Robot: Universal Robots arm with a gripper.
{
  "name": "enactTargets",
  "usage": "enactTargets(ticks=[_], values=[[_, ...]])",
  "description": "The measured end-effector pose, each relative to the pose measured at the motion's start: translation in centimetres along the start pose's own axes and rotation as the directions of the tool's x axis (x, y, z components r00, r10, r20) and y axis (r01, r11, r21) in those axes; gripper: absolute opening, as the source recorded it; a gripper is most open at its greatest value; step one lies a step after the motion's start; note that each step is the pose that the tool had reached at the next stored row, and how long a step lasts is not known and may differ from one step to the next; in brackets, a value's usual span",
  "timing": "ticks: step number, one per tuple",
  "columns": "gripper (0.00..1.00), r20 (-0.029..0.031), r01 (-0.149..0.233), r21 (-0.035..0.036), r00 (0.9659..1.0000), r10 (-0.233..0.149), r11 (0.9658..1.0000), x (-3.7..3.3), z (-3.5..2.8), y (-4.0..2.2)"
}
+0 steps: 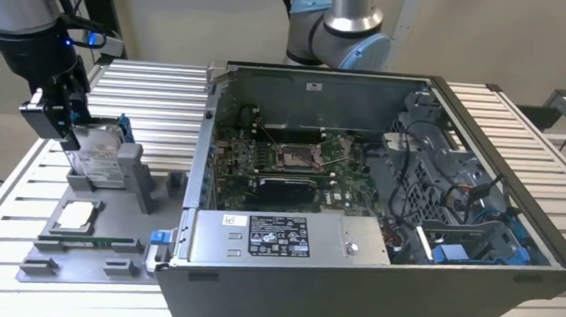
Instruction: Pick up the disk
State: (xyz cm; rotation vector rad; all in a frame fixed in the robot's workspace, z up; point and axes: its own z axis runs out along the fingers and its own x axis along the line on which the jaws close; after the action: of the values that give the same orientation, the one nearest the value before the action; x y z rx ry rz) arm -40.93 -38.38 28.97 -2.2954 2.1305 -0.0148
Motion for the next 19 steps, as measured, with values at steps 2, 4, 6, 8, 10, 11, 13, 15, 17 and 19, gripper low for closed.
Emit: enactTargets(ticks=[2,4,6,8,10,11,13,15,17,19], values=[[1.0,0.0002,-0.001,0.0,1.0,0.001,1.0,-0.01,0.3,0.01],[1.0,0.0004,-0.002,-0.0001,1.0,0.002,1.0,-0.03,0.54,0.04],[1.0,0.001,-0.007,-0.0007,1.0,0.007,1.0,-0.11,0.73,0.06],[1.0,0.0026,-0.013,-0.0006,0.9999,0.013,0.9999,-0.16,0.9,0.05],[1.0,0.0042,-0.021,-0.0007,0.9998,0.021,0.9998,-0.2,1.08,0.05],[1.0,0.0048,-0.024,-0.0007,0.9997,0.024,0.9997,-0.22,1.18,0.06],[1.0,0.0074,-0.03,-0.0007,0.9995,0.03,0.9996,-0.24,1.32,0.06],[1.0,0.0107,-0.033,-0.0009,0.9994,0.033,0.9994,-0.27,1.36,0.07],[1.0,0.0109,-0.033,-0.0007,0.9994,0.033,0.9994,-0.27,1.37,0.06],[1.0,0.0111,-0.033,-0.0005,0.9994,0.033,0.9994,-0.27,1.38,0.06]])
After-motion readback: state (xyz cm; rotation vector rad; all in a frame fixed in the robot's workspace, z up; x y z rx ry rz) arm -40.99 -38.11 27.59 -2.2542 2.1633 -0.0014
